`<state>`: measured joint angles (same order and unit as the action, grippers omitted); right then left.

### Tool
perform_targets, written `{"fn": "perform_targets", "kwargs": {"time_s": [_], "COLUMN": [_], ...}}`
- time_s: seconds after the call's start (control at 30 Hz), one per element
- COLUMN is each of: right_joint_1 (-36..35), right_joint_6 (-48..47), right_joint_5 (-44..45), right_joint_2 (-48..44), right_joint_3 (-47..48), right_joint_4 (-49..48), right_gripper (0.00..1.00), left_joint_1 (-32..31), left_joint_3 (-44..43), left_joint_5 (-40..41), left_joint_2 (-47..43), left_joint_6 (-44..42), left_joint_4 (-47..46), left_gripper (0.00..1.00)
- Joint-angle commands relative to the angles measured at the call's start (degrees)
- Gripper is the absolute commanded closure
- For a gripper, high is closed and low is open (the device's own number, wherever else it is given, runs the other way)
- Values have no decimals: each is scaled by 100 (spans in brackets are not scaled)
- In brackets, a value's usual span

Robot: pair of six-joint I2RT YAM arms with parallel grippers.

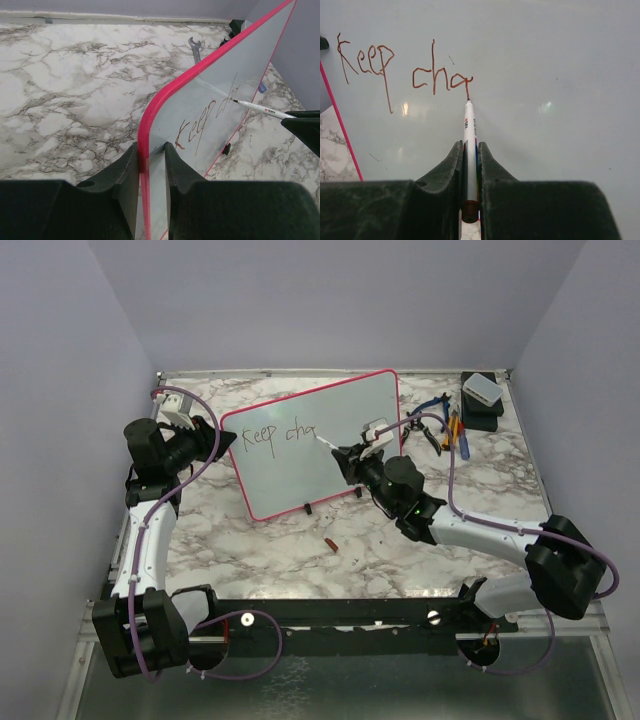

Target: Write a sentence on the whiteboard

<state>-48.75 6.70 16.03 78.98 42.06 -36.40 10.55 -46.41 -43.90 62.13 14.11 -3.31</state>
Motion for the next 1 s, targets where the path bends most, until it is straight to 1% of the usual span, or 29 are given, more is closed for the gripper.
{"fn": "perform_targets", "kwargs": {"time_s": [0.0, 0.17, 0.4, 0.53, 0.97], "right_joint_1": [50, 50, 50, 50, 50], "right_joint_6": [-23, -182, -256, -267, -379], "right_joint_5": [462, 556, 389, 553, 572], "right_joint_2": [-56, -156, -585, -425, -94], "right_joint_3": [-59, 41, 8, 123, 364], "right_joint_4": [218, 46, 5, 38, -54], "right_gripper": [99, 100, 99, 99, 99], "left_joint_1": [9, 9, 9, 9, 9], "left_joint_3": [80, 83, 86, 79, 74], "left_joint_5": [5, 4, -5, -13, -18], "left_joint_2": [-43, -50, -43, -50, -60], "left_joint_6": [-69, -69, -71, -68, -67], "left_joint_4": [129, 129, 129, 129, 129], "left_gripper": [89, 89, 89, 89, 89]}}
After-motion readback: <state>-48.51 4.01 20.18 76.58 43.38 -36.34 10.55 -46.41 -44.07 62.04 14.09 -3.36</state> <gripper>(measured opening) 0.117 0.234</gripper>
